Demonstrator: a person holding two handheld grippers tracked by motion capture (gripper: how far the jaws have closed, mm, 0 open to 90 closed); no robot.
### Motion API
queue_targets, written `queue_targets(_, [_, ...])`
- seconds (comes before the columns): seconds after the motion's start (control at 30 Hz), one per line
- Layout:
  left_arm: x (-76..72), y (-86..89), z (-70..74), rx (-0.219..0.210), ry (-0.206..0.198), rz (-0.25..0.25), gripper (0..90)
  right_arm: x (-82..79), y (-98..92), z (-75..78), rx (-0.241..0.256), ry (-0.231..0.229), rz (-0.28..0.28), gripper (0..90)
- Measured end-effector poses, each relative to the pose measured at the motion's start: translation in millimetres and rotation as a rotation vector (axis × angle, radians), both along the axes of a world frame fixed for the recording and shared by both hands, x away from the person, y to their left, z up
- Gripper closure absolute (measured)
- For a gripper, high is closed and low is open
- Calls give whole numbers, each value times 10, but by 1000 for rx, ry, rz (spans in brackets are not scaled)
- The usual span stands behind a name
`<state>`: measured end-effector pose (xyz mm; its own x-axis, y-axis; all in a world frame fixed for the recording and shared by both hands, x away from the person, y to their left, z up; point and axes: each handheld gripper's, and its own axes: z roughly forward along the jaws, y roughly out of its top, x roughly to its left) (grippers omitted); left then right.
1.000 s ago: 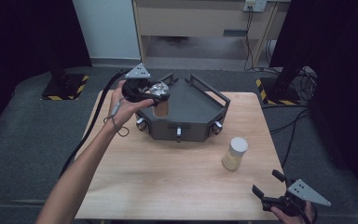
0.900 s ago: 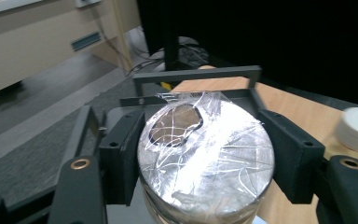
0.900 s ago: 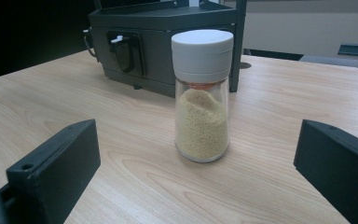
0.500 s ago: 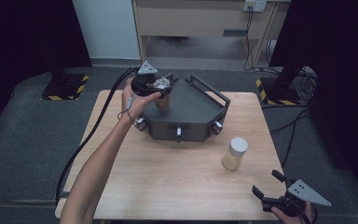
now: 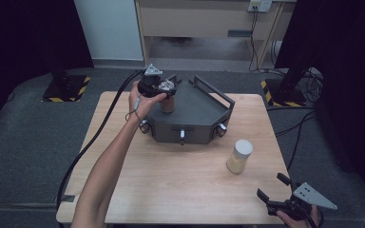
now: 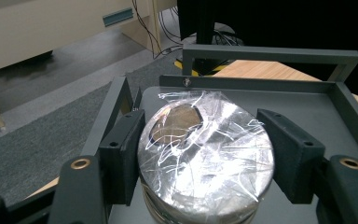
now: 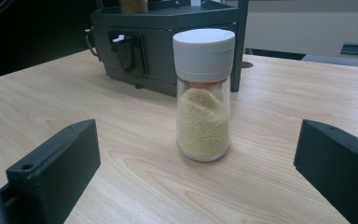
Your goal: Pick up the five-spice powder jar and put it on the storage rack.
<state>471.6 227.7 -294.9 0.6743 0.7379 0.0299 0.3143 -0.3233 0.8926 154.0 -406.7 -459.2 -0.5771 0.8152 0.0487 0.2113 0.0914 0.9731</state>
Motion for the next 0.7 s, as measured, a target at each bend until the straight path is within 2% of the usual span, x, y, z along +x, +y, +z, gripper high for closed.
queue_targets(0.5, [-11, 7, -55, -5, -6, 4, 334, 11, -8, -3, 2, 3, 5, 10])
queue_targets(0.53, [-29, 1, -53, -14, -12, 20, 282, 13, -8, -4, 1, 2, 6, 11])
queue_targets(0.6, [-64, 21, -60, -70, -27, 38, 168, 12, -7, -3, 0, 1, 8, 11])
queue_targets(0.7, [-113, 60, -31, -101, -50, 44, 110, 9, -7, -1, 1, 2, 8, 11])
